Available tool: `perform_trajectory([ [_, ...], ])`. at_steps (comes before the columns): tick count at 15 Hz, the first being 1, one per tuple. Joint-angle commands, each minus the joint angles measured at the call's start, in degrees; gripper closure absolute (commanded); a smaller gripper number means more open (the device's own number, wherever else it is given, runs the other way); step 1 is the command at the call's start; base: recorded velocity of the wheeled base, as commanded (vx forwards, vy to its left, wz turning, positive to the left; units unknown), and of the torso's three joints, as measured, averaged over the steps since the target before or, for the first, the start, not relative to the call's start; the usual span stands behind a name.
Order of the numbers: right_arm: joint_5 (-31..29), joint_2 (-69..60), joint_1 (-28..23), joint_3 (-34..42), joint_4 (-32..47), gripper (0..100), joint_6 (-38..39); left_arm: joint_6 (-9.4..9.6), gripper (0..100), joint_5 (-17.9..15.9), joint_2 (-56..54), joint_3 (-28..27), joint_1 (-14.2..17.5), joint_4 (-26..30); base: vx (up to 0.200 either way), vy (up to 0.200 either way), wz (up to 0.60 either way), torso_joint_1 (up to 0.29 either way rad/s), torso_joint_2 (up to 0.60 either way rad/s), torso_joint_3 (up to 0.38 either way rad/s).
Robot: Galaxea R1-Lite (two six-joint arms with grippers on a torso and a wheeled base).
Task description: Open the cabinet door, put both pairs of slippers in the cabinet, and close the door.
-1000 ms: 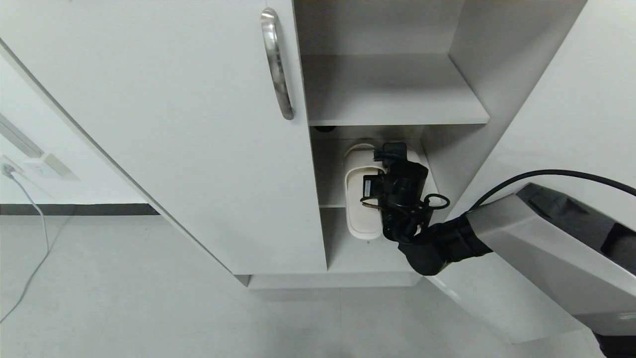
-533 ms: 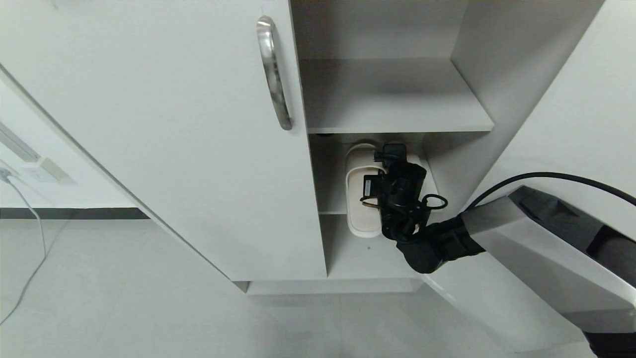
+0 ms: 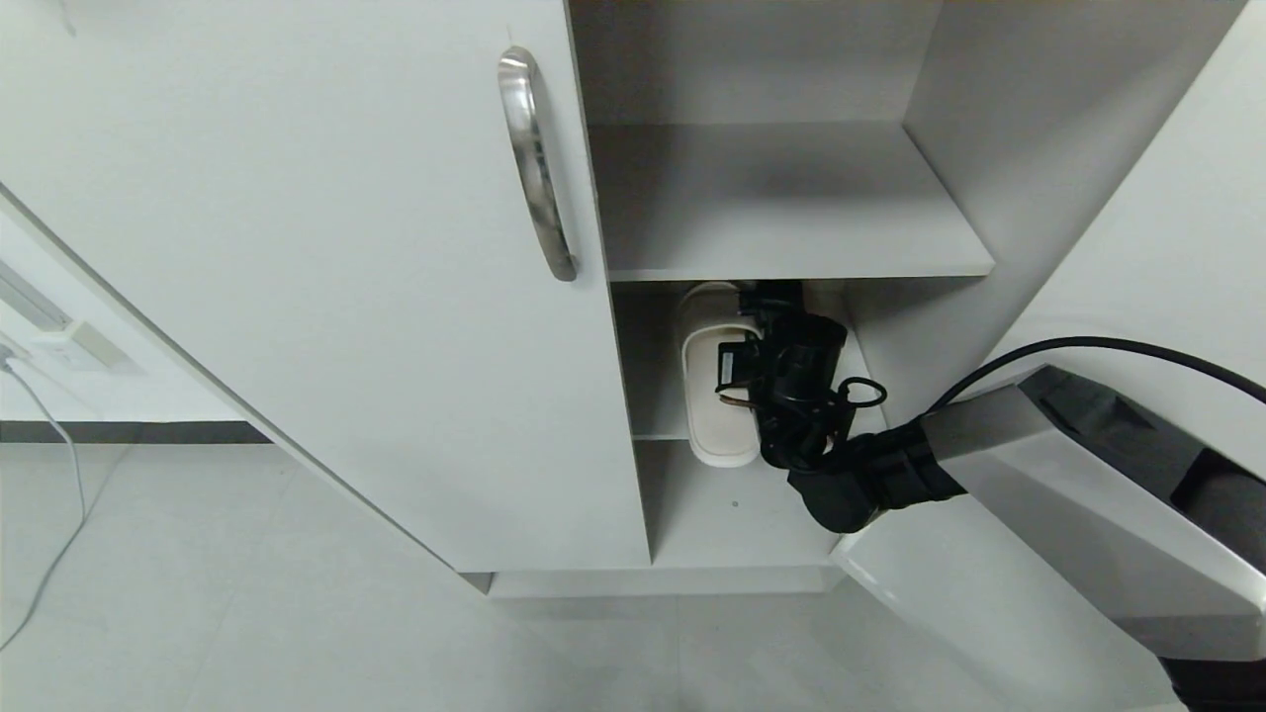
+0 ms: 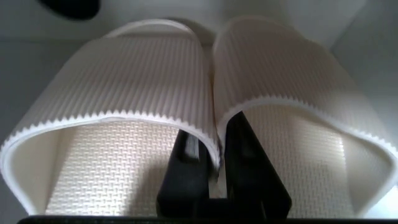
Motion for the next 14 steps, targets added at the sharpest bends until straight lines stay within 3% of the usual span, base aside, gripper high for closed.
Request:
perform_trajectory([
  [1, 0.1, 0.3, -0.1, -1.1, 1.0, 100, 0.0, 0.00, 100, 0.0, 0.0, 0.0, 0.0, 0.1, 0.000, 0.000, 0.00, 0.000, 0.00, 0.000],
  [10, 0.1, 1.6, -0.5, -1.9, 1.5, 100, 0.0, 0.00, 100, 0.0, 0.0, 0.0, 0.0, 0.0, 0.000, 0.000, 0.00, 0.000, 0.00, 0.000],
  [11, 0.1, 1.6, -0.5, -1.9, 1.5, 0, 0.0, 0.00, 100, 0.0, 0.0, 0.0, 0.0, 0.1, 0.000, 0.000, 0.00, 0.000, 0.00, 0.000],
  [14, 0.1, 1.5, -0.5, -1.2, 1.4, 0, 0.0, 0.00, 100, 0.0, 0.0, 0.0, 0.0, 0.0, 0.000, 0.000, 0.00, 0.000, 0.00, 0.000],
])
